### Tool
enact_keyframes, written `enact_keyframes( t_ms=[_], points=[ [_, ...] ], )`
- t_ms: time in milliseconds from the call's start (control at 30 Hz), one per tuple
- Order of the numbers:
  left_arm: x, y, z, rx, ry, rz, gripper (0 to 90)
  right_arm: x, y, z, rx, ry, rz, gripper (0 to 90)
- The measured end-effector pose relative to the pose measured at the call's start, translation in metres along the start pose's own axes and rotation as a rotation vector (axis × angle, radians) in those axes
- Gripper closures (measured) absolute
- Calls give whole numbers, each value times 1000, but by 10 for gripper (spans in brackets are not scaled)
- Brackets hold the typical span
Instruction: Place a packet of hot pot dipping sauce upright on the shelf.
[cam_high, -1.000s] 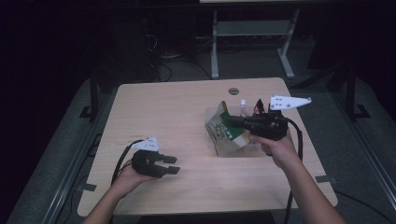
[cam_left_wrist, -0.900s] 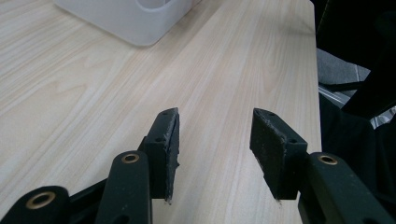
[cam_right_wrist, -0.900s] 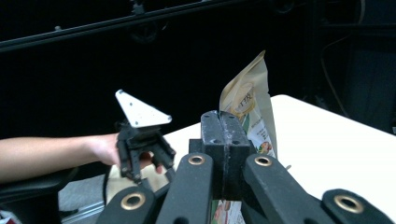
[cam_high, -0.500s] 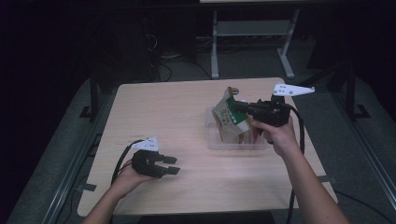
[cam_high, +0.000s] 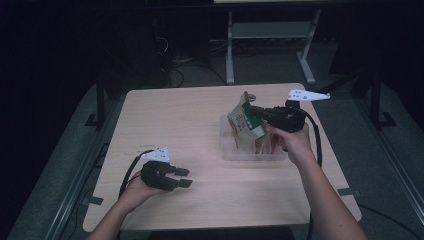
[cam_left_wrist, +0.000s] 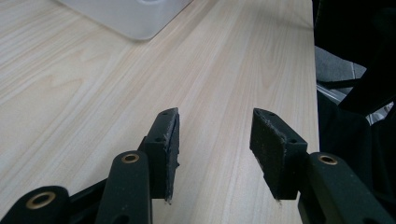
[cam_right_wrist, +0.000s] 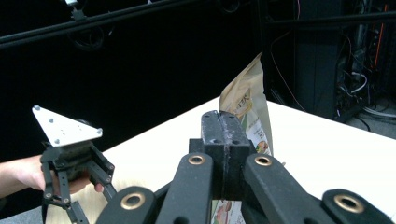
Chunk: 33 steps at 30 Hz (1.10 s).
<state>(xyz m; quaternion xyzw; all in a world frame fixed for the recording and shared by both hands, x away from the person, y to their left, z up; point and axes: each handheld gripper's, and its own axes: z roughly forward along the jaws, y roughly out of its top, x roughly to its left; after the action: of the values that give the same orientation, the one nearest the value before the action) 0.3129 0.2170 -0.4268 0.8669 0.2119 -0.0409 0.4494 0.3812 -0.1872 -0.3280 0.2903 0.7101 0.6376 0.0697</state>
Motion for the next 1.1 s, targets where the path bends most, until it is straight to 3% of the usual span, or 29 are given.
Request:
enact_keyframes(
  t_ms=[267, 500, 700, 867, 1100],
  points=[
    [0, 0, 1, 11, -7, -2, 519, -1, -8, 11, 44, -42, -5, 900],
    [0, -1, 2, 13, -10, 0, 519, -1, -8, 15, 59, -43, -6, 900],
    [0, -1, 3, 19, -11, 1, 519, 1, -6, 9, 53, -83, -25, 900],
    [0, -1, 5, 20, -14, -5, 519, 0, -7, 7, 67, -88, -8, 900],
    [0, 0, 5, 19, -18, -5, 519, 4, -5, 4, 53, -92, -29, 900]
  ],
)
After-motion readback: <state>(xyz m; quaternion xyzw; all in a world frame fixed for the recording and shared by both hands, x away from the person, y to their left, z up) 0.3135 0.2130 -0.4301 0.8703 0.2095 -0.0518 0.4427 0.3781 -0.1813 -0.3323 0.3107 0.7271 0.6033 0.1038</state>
